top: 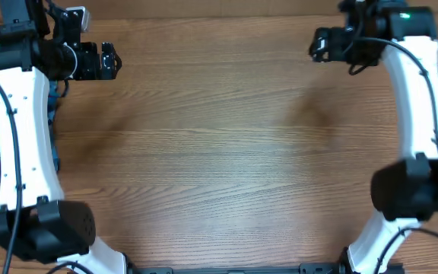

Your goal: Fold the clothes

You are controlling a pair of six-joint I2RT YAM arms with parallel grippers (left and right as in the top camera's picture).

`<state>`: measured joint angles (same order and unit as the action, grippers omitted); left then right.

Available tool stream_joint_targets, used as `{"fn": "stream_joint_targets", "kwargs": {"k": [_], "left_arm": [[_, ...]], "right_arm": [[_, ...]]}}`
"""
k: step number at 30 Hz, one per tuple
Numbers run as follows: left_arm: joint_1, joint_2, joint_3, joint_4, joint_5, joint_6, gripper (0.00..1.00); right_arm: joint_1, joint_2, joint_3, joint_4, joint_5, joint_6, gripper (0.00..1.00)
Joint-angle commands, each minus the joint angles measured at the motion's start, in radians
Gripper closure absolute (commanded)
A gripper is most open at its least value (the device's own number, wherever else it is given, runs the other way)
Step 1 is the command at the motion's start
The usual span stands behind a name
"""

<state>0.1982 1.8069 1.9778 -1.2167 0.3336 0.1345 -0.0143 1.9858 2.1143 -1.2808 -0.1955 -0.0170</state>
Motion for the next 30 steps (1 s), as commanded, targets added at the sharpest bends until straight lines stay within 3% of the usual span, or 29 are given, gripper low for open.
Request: {"fn": "stream_joint_targets", "kwargs": {"k": [1,7,14,18,22,30], "left_arm": [[0.003,-0.143,0.018,-0.014,0.040,0.030,0.00],[0.003,-0.374,-0.137,0.028,0.030,0.047,0.00],[-0.032,-0.797,-0.610,0.206,0.033,0.048,0.00],[-0.068,-0.977,-0.844,0.269,-0.007,0.037,0.00],[-0.068,-0.998,-1.007,0.379,0.005,0.038,0.00],[-0.068,-0.873,-1.098,0.346,0.003,0.037,0.00]], "right_arm": [[-0.009,-0.140,0.019,-0.031,0.028,0.034,0.00],[-0.009,-0.373,-0.230,0.075,0.032,0.056,0.00],[-0.010,-0.909,-0.819,0.326,0.090,0.077,0.00],[-0.010,-1.166,-1.048,0.375,0.109,0.077,0.00],[-0.010,-1.271,-1.133,0.369,0.108,0.078,0.00],[-0.009,-1.263,-1.135,0.256,0.106,0.077,0.00]]}}
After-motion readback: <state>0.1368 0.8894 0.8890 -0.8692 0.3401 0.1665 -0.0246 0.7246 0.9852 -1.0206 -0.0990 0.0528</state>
